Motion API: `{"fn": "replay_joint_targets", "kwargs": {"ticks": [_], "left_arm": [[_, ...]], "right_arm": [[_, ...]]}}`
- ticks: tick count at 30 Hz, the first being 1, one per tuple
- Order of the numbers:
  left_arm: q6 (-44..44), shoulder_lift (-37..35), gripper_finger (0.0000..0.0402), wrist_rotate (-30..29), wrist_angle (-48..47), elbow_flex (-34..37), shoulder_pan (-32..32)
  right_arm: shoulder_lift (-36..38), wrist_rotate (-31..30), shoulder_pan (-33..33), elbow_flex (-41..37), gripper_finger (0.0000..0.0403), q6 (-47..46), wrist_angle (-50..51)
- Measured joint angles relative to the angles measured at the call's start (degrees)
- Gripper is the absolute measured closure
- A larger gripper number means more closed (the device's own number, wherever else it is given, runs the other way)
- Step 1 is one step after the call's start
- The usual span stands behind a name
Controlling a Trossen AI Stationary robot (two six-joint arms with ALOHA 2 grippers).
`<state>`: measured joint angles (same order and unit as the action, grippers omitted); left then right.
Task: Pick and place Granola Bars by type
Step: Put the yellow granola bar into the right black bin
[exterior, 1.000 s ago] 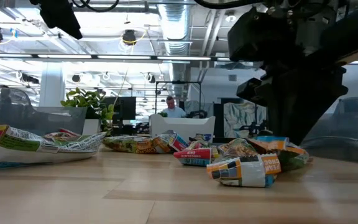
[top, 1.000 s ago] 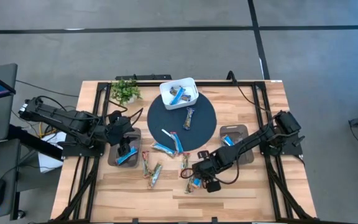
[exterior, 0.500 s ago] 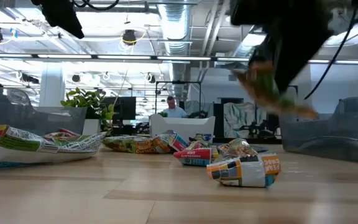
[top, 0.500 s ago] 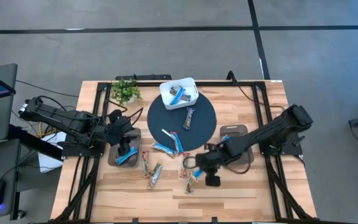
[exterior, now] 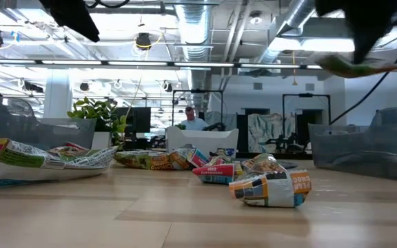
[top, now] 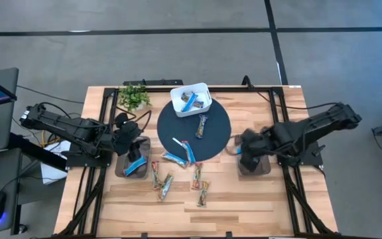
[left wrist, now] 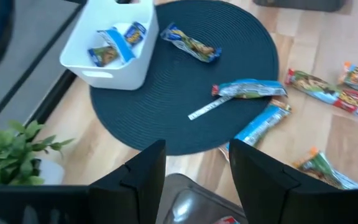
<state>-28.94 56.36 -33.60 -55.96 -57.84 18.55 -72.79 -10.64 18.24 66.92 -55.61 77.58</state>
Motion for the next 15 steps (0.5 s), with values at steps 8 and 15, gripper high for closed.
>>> {"fn": "replay_joint_targets", "kwargs": {"ticks": [8,15], "left_arm": [[-0.64,0.00,0.0230,-3.36,0.11,0.00,0.00],[-0.71,0.00,0.0230,-4.37,0.22,0.00,0.00]], "right_arm": [[3.87,0.03,-1.64,0.00,0.0403,-17.60,4.33],[0.85,0.05,-3.02,0.00,0.0403,-17.79,3.80]]}}
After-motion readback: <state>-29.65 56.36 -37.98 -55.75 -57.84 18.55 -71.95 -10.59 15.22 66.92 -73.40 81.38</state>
